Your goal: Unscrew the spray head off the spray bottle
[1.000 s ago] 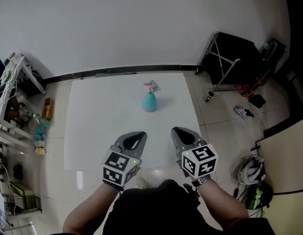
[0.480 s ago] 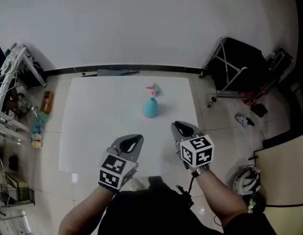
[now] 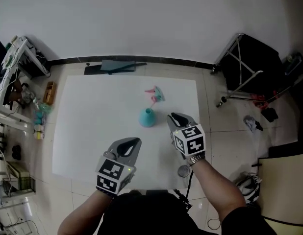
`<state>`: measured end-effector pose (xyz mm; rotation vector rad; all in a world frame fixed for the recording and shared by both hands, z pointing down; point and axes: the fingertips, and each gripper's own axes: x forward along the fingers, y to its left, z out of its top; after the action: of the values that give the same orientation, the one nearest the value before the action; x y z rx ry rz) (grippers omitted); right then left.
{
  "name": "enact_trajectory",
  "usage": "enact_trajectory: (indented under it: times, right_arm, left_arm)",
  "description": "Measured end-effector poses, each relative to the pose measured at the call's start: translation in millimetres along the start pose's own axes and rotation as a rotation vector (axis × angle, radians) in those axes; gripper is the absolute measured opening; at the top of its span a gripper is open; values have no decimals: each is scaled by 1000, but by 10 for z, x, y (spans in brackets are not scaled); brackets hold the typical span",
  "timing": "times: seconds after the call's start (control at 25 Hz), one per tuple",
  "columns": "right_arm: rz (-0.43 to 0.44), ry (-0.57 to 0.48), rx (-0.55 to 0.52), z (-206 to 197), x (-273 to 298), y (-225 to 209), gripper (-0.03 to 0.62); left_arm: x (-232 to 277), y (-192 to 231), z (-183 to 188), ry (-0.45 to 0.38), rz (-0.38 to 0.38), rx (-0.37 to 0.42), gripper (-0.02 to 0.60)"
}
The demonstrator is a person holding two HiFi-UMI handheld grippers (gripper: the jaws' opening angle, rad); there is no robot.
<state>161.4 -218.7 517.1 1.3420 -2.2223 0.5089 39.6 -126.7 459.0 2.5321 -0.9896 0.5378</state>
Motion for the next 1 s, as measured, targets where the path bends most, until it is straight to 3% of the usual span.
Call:
enact_trajectory:
  times: [0.4,1.0]
  right_arm:
    - [72,55,-37,-49,830,-338,51]
    - [97,176,-102,-306,1440,-389,58]
  left_arm:
    - [508,120,-30,72,42,-52,18]
    - [609,298,-245,145,102,-100,20]
